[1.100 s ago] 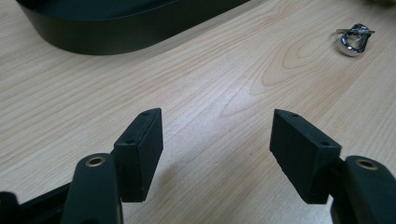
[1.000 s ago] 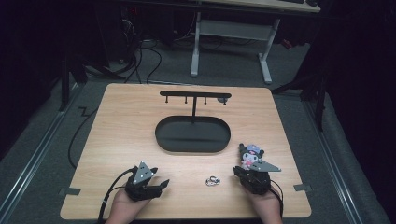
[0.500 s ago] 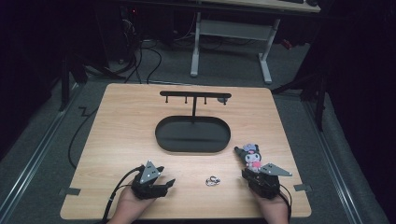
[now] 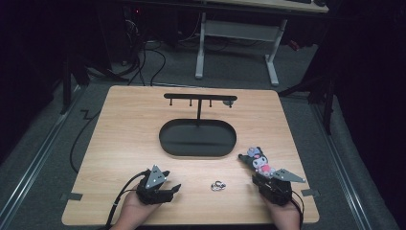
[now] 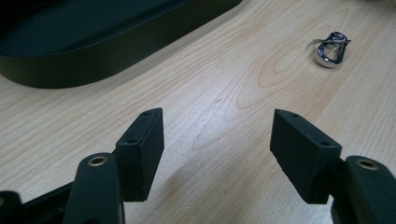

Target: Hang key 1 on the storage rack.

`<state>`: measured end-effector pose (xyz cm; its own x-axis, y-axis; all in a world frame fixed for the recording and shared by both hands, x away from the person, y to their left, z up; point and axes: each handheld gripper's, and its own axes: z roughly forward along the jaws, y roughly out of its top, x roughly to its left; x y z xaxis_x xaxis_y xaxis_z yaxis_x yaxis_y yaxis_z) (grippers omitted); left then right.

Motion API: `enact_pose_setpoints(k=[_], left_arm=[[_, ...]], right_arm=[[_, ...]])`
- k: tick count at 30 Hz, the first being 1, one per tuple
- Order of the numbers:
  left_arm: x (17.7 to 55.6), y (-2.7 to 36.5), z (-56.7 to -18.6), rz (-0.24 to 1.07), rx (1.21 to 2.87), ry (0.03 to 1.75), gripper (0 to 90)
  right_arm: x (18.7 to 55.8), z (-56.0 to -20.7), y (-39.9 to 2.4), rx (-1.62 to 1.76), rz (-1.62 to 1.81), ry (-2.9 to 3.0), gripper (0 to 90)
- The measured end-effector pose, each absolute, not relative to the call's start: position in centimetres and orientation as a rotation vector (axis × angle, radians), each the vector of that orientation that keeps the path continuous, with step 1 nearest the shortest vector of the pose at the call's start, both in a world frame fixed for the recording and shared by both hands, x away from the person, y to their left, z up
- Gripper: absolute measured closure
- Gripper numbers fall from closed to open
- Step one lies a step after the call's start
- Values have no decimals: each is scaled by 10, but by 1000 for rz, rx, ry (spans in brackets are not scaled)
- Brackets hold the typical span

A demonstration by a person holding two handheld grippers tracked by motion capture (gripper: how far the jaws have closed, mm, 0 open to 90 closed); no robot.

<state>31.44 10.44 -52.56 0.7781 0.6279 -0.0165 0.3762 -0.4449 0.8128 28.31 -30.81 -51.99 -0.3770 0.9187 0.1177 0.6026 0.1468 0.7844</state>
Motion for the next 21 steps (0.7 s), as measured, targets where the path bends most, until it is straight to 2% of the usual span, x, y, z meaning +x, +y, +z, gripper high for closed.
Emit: enact_pose_setpoints(k=[7,21], left_arm=[[315,104,-525,372,2089,752,360],[315,108,-523,407,2086,752,375]], right_arm=[[282,-519,-305,1441,1110,2069,711],[285,-520,-283,1369,1077,2232,434]])
